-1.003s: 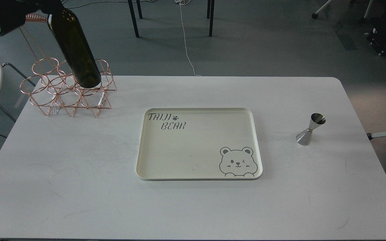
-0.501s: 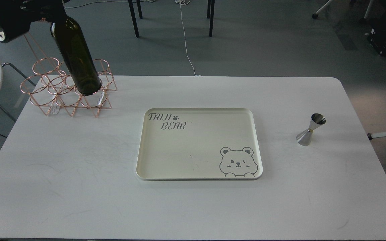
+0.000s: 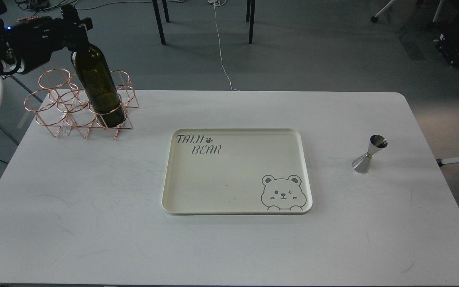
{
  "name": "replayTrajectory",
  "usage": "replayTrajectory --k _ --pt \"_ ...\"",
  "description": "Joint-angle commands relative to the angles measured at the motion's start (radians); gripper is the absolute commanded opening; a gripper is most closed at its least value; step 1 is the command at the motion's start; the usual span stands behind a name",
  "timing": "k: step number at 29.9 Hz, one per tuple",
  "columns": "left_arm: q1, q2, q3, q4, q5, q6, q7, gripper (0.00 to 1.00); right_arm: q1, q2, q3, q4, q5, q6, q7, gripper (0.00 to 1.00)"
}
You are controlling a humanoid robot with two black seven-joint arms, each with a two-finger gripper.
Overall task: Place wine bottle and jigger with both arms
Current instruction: 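Release the bottle and withdraw the left gripper upward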
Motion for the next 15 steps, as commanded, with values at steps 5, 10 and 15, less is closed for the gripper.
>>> replayTrajectory --k 5,10,15 --pt "0.0 -0.029 0.026 0.053 -0.09 -0.008 0.0 0.36 0.003 0.007 0.0 0.0 0.0 0.0 0.0 0.96" --pt "0.001 -0.029 0.029 0.055 -0.113 -0.007 0.001 0.55 0.003 0.007 0.0 0.0 0.0 0.0 0.0 0.96" --pt "0.0 -0.029 0.029 0.055 -0.125 -0.007 0.003 0.76 0.006 0.005 0.003 0.0 0.0 0.0 0.0 0.96"
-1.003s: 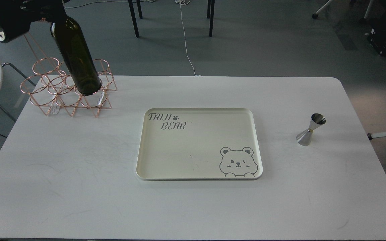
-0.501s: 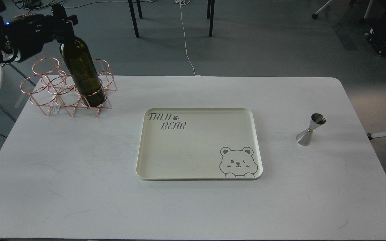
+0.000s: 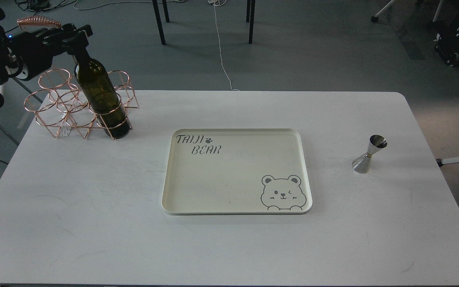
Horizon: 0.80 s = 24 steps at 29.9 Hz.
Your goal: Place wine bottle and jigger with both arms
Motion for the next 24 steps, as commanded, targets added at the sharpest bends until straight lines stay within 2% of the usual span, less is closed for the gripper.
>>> replayTrajectory --k 1,5,13,20,24 --pt "-0.003 0.0 -0.003 0.0 -0.016 0.002 0.001 0.85 0.003 -0.002 0.001 0.0 0.0 0.0 0.0 0.96" --pt "-0.02 0.014 -0.022 0.0 -0.141 0.0 -0.002 0.98 0.003 -0.003 0.003 0.0 0.002 0.0 0.0 0.96" --pt "-0.047 0.123 -0.016 0.0 -0.816 -0.017 -0.001 0.98 -0.016 -0.015 0.044 -0.02 0.0 -0.017 0.0 0.98" --pt "-0.024 0.199 -0.017 0.032 -1.203 -0.155 -0.005 0.98 -0.036 -0.038 0.05 -0.058 0.063 -0.019 0.0 0.99" --pt "0.026 0.196 -0.017 0.106 -1.473 -0.309 -0.004 0.98 -0.089 -0.038 0.045 -0.058 0.175 -0.009 0.0 0.99"
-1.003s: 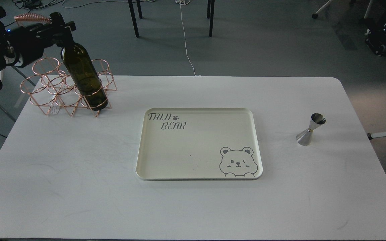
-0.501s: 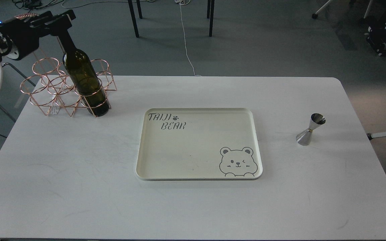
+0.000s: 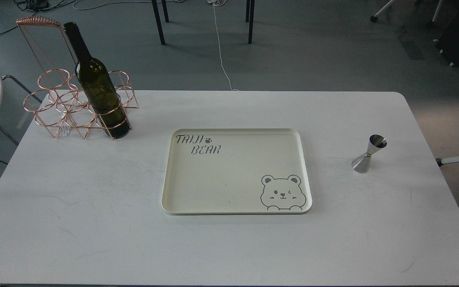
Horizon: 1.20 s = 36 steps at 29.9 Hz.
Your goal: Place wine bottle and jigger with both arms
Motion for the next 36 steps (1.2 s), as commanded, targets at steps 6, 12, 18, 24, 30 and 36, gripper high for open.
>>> replayTrajectory --k 6,12,18,24,30,36 --pt "0.149 -0.021 -0.003 0.08 -0.554 -0.224 0.001 0.98 -0.068 0.002 0.005 -0.002 0.092 0.005 0.0 0.98" --pt "0.242 -0.122 -0.05 0.135 -0.732 -0.234 0.007 0.98 -0.116 0.011 0.009 0.0 0.271 0.008 -0.047 0.98" --pt "0.347 -0.234 -0.201 0.199 -0.74 -0.234 0.015 0.99 -0.15 0.038 0.015 0.0 0.391 0.008 -0.099 0.98" --pt "0.413 -0.281 -0.273 0.195 -0.74 -0.234 0.03 0.99 -0.243 0.081 0.117 0.001 0.426 0.021 -0.13 0.99" --pt "0.413 -0.28 -0.273 0.193 -0.731 -0.234 0.024 0.99 -0.283 0.104 0.147 0.004 0.423 0.021 -0.122 0.99" --pt "0.413 -0.284 -0.273 0.195 -0.731 -0.234 0.021 0.99 -0.263 0.1 0.134 0.009 0.414 0.021 -0.119 0.99"
